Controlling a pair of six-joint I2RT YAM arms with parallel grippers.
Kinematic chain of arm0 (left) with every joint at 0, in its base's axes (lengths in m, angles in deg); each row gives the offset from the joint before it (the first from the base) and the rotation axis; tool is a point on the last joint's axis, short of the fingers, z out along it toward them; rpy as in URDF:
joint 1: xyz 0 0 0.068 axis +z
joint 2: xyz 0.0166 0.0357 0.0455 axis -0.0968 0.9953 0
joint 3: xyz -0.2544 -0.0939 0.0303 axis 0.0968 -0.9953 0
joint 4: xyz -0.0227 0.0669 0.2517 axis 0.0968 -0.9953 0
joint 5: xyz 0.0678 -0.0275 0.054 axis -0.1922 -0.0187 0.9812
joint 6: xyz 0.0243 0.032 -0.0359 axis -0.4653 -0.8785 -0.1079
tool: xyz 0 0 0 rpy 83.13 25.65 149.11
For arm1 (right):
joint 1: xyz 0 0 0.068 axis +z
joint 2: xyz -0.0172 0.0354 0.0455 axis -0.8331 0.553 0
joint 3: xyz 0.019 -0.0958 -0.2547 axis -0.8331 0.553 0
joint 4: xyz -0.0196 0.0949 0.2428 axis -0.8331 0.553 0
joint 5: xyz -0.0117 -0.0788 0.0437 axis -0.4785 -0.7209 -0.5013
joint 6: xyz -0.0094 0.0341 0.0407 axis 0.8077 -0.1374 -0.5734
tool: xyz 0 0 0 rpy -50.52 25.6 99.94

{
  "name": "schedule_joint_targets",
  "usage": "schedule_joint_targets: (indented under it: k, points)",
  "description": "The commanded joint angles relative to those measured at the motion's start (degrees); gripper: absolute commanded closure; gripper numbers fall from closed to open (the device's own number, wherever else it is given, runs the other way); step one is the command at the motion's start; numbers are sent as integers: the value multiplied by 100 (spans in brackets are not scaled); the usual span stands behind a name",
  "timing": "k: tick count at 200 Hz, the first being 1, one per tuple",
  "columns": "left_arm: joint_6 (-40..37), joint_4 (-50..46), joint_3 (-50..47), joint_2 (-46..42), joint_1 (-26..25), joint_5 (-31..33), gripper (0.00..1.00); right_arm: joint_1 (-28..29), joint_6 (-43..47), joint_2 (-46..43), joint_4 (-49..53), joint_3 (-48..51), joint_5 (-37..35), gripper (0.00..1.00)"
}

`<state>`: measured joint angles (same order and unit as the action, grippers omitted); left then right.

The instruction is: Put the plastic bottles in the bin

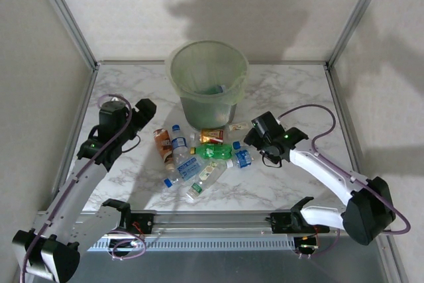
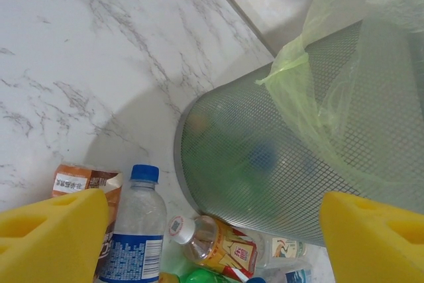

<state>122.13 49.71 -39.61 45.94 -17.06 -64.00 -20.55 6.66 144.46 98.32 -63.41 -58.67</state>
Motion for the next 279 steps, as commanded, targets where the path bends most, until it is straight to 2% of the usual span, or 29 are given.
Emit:
schedule_joint_targets:
  k: [1,118,191,279]
  points:
    - [21,149,-82,-46,57,-135,18,-11,-281,151,-286,170,254,12]
    - [12,206,-119,29,52,-170,18,-11,-443,809,-928,630,577,11]
    - [-6,219,-171,45,55,-150,18,-88,-393,1209,-1235,733,463,17]
    - [-23,256,-207,91,52,-188,18,-389,-241,1202,-1445,1024,345,25]
